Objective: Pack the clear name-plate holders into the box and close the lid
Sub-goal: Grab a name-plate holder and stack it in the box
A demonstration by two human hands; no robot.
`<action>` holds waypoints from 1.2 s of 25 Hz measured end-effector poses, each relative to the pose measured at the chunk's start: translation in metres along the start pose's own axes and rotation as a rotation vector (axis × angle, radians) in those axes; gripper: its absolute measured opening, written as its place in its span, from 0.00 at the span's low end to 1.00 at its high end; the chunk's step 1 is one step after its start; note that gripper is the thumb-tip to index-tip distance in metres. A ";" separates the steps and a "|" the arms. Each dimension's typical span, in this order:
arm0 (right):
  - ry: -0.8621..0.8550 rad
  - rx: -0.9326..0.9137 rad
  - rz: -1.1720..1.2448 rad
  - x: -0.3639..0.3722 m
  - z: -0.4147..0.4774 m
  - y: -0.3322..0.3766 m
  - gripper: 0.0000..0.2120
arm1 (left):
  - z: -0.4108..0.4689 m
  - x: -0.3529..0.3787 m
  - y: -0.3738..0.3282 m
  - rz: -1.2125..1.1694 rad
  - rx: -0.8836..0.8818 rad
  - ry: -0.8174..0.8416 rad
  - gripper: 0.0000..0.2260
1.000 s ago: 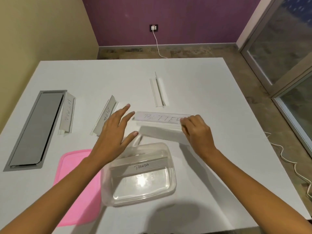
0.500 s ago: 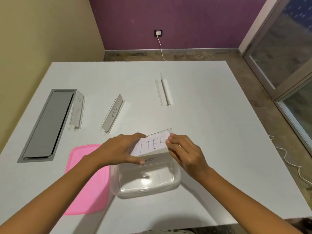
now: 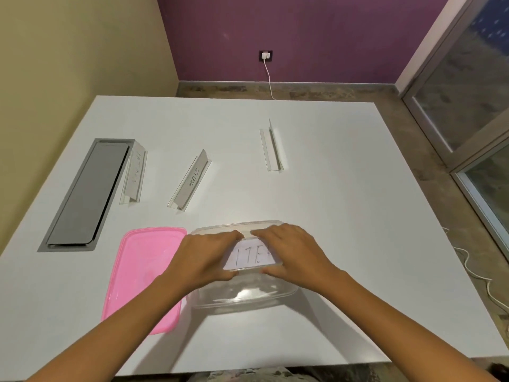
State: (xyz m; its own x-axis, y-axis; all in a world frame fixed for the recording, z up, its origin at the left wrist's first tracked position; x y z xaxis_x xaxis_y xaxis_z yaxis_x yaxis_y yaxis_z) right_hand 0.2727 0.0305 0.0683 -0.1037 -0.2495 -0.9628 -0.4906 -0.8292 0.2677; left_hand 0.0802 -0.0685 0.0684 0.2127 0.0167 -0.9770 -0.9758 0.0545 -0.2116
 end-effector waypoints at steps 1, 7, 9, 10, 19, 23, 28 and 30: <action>0.106 -0.012 -0.011 0.003 0.003 0.000 0.33 | -0.002 0.004 -0.004 0.019 0.015 -0.008 0.27; 0.281 -0.024 0.000 0.030 0.012 0.006 0.27 | -0.020 0.042 -0.004 -0.052 -0.017 0.096 0.30; 0.297 -0.022 -0.002 0.042 0.010 0.009 0.24 | -0.024 0.053 -0.003 -0.074 -0.053 0.147 0.31; 0.309 -0.015 -0.008 0.048 0.009 0.009 0.24 | -0.025 0.058 -0.002 -0.095 -0.065 0.190 0.31; 0.413 -0.016 -0.196 0.078 0.023 0.009 0.21 | -0.017 0.088 0.011 -0.212 -0.089 0.454 0.28; 0.415 0.007 -0.197 0.083 0.023 0.006 0.18 | -0.017 0.095 0.017 -0.268 -0.073 0.458 0.25; 0.334 0.041 -0.115 0.077 0.016 0.005 0.12 | -0.013 0.063 0.022 -0.318 -0.073 0.183 0.08; 0.182 0.085 -0.023 0.068 0.009 0.006 0.09 | -0.008 0.040 0.032 -0.280 -0.153 0.038 0.07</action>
State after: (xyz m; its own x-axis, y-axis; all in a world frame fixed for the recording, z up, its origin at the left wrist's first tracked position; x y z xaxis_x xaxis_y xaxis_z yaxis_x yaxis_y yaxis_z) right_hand 0.2547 0.0132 0.0036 0.0626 -0.3231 -0.9443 -0.5633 -0.7925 0.2339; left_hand 0.0568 -0.0737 0.0225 0.4745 -0.0154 -0.8801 -0.8766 -0.0992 -0.4709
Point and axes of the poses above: each hand's wrist, its own z-axis towards the middle knuckle, its own x-axis out of the palm, y = z × x, the point moved 1 cm from there along z, towards the middle knuckle, and after that the axes turned 2 degrees about -z, right-handed, at the moved point
